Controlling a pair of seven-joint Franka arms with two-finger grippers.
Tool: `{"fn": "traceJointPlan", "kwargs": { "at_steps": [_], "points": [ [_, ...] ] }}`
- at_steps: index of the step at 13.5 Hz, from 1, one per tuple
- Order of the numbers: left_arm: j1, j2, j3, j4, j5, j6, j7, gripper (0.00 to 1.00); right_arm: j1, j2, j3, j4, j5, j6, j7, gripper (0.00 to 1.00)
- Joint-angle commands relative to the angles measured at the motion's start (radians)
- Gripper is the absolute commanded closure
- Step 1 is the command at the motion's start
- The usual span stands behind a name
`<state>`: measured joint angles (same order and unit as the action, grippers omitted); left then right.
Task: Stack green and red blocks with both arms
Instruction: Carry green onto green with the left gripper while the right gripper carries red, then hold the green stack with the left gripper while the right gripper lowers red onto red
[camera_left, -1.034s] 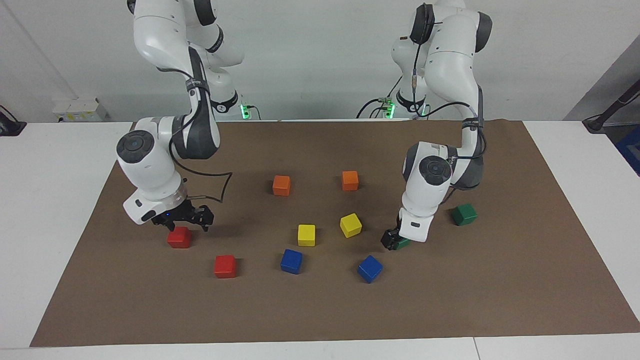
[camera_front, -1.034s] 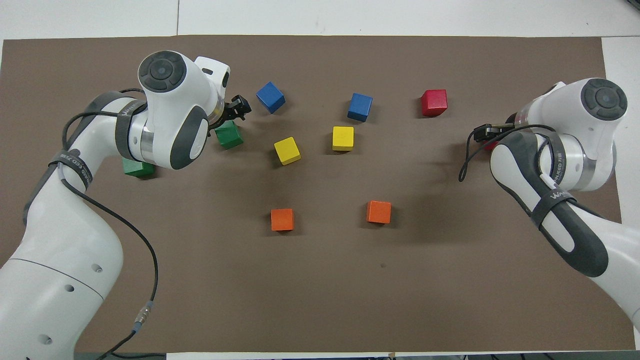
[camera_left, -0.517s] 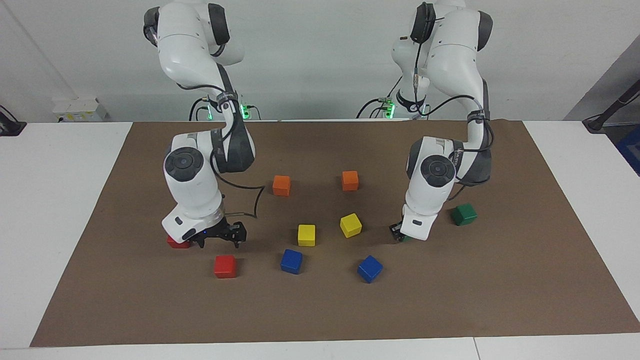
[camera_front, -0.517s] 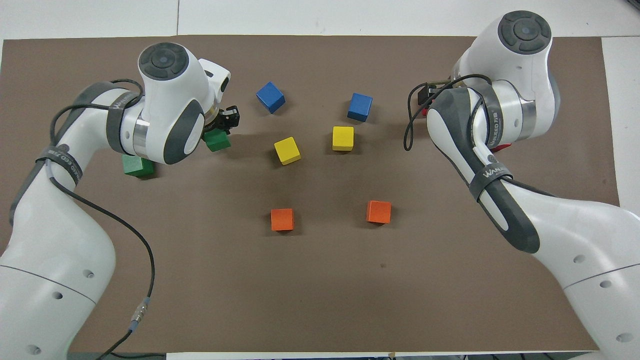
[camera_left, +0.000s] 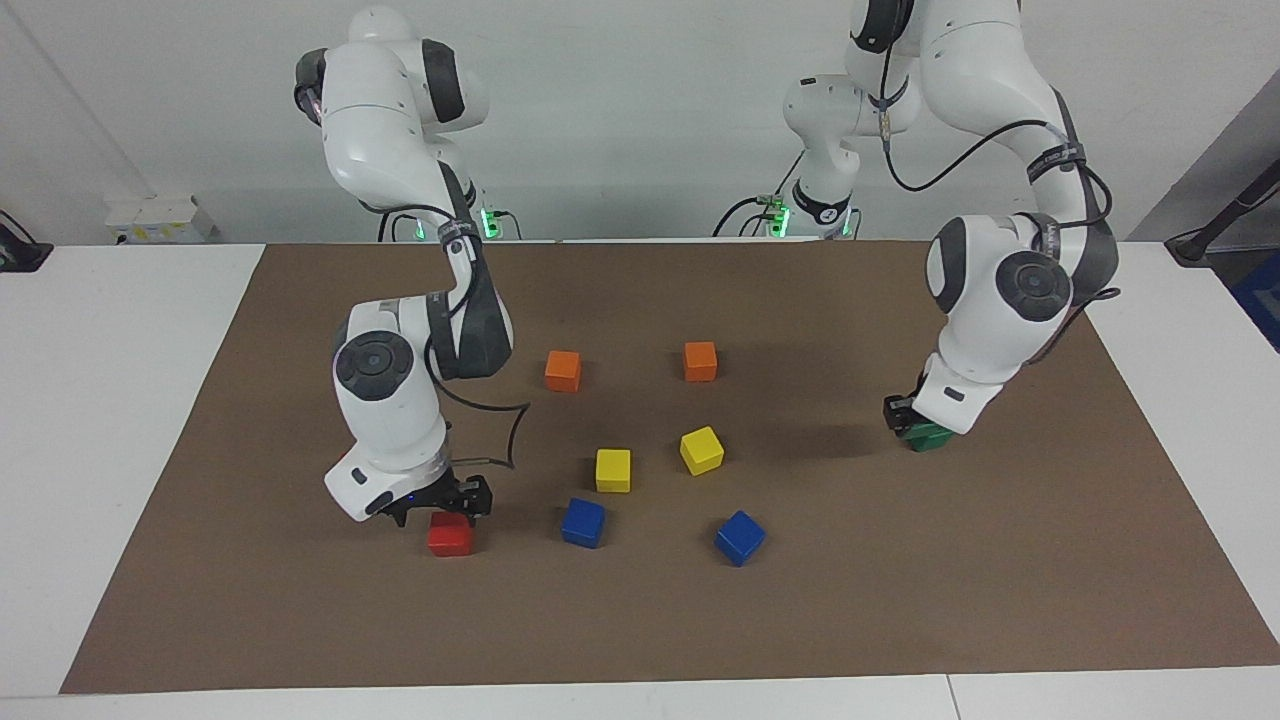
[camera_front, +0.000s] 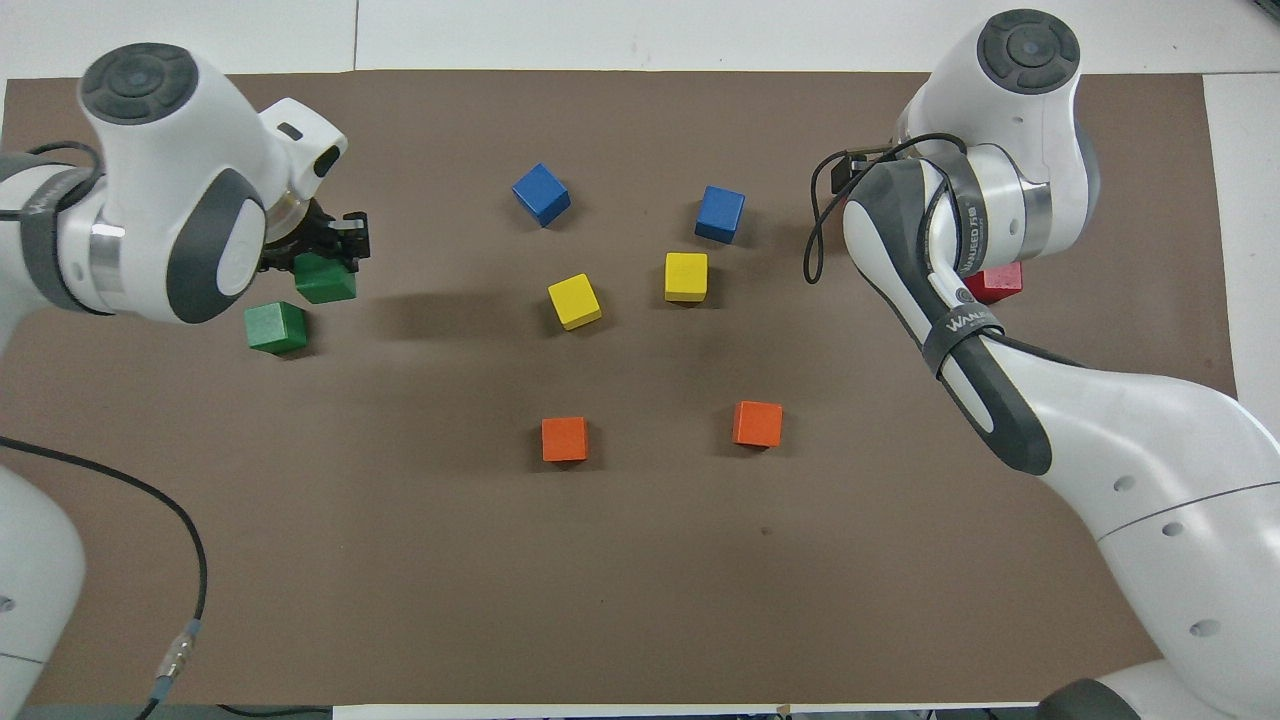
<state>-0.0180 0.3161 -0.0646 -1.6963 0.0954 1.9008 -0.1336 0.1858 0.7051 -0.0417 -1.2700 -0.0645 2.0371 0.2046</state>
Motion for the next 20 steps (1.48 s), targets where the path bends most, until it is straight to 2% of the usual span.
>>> {"fn": "traceJointPlan", "kwargs": {
  "at_steps": [1,4,8,12,15,18,19,20],
  "points": [
    [0.049,-0.051,-0.008,-0.107,-0.037,0.082,0.061,1.00,-0.017,0.042,0.013,0.041,-0.002,0.005,0.003,0.00],
    [0.073,-0.065,-0.009,-0.167,-0.054,0.152,0.092,1.00,-0.026,0.051,0.019,0.037,0.029,0.037,0.002,0.00],
    [0.075,-0.066,-0.007,-0.183,-0.077,0.184,0.089,1.00,-0.020,0.062,0.019,0.034,0.045,0.061,0.004,0.00],
    [0.084,-0.078,-0.004,-0.221,-0.094,0.221,0.081,1.00,-0.019,0.060,0.019,-0.003,0.045,0.138,-0.001,0.02],
    [0.084,-0.078,-0.004,-0.223,-0.094,0.224,0.043,1.00,-0.012,0.059,0.019,-0.031,0.048,0.170,0.001,0.16],
    [0.084,-0.080,-0.006,-0.232,-0.094,0.236,0.029,1.00,-0.011,0.053,0.019,-0.057,0.048,0.175,0.001,0.21],
    [0.084,-0.081,-0.006,-0.243,-0.094,0.251,0.028,1.00,-0.009,0.048,0.020,-0.071,0.048,0.176,0.001,0.30],
    [0.082,-0.086,-0.006,-0.253,-0.095,0.268,0.026,1.00,-0.009,0.045,0.020,-0.075,0.048,0.181,0.001,0.46]
  ]
}}
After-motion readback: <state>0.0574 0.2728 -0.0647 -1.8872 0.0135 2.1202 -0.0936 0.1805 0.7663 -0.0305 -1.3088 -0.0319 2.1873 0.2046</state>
